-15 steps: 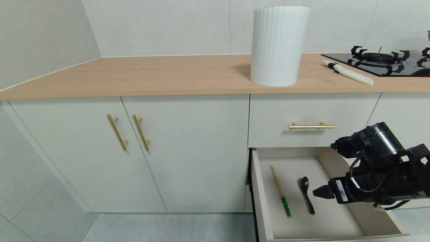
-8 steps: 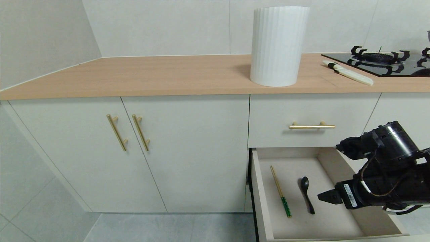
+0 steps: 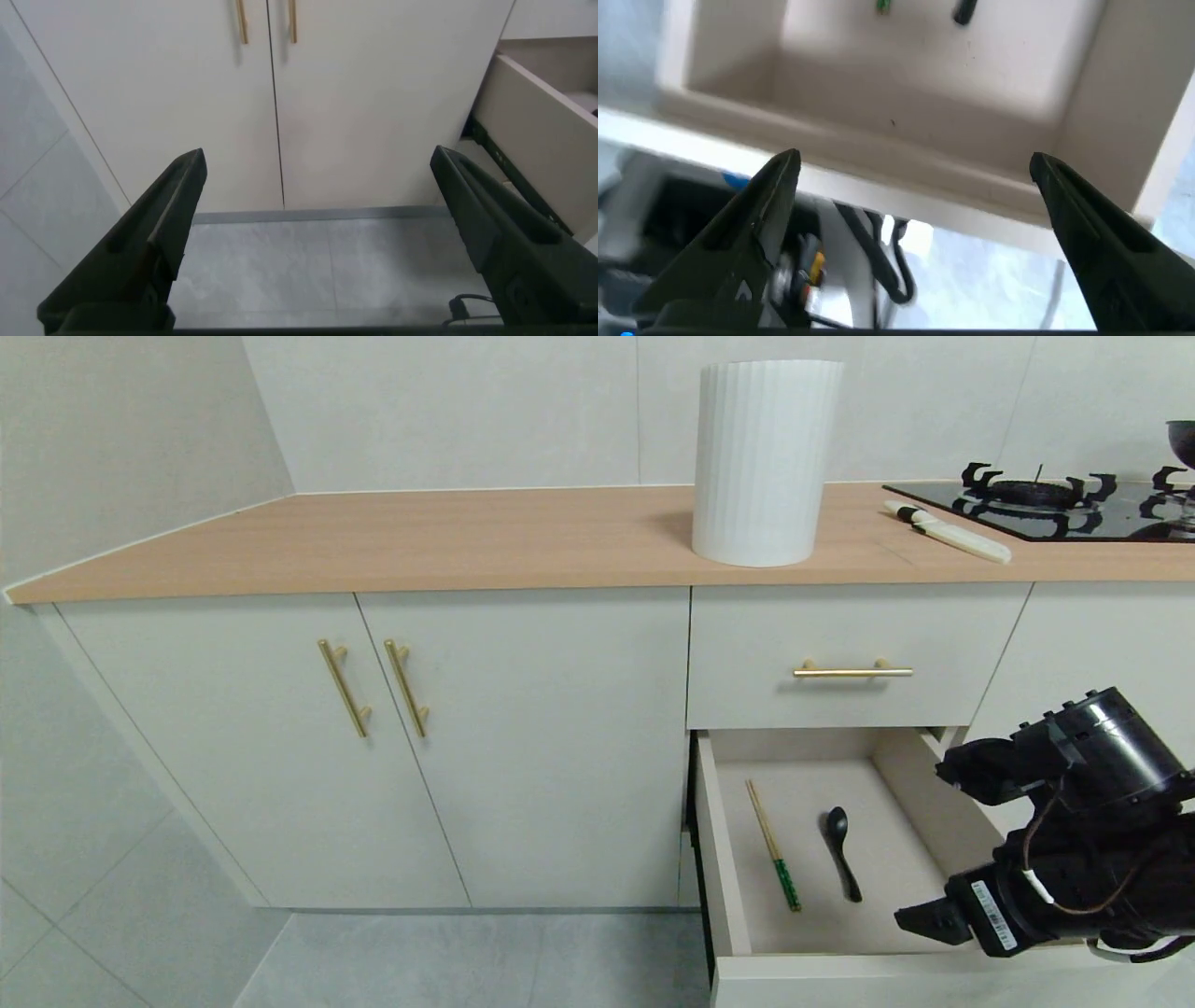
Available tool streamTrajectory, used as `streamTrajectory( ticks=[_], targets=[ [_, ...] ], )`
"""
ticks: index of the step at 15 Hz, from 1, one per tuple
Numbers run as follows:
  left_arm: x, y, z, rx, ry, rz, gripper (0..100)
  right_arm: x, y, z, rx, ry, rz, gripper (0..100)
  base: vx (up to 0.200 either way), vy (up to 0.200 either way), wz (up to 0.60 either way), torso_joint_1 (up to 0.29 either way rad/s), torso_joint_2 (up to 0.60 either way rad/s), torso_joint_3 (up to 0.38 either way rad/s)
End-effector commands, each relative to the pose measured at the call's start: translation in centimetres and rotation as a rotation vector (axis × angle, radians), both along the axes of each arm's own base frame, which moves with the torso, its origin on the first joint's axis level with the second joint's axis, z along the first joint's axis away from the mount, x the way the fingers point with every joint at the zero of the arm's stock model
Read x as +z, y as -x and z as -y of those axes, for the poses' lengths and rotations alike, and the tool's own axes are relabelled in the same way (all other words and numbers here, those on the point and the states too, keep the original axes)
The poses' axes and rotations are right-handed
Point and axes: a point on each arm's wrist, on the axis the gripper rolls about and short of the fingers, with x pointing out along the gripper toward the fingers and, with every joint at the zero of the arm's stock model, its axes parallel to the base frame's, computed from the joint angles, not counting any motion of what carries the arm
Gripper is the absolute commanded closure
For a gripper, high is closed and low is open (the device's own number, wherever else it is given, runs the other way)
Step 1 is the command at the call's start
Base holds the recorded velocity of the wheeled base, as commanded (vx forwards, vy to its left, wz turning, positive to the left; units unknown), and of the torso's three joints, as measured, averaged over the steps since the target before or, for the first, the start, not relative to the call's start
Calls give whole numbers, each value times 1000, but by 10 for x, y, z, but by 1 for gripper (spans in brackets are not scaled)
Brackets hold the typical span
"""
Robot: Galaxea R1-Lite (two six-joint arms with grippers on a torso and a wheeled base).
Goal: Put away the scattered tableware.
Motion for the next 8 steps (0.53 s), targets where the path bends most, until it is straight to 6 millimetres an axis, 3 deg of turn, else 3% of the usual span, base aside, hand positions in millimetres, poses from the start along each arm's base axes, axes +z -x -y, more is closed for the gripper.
streamTrajectory(
  ticks=[1,5,8],
  targets=[
    [0,0,0,-1,0,0,0,0,8,-2,30,2,1,0,0,0,0,0,0,0],
    [0,0,0,-1,0,0,0,-9,32,-7,157,120,-160,0,0,0,0,0,0,0],
    [0,0,0,-1,0,0,0,-20,36,-10,207,190,-259,0,0,0,0,0,0,0]
  ],
)
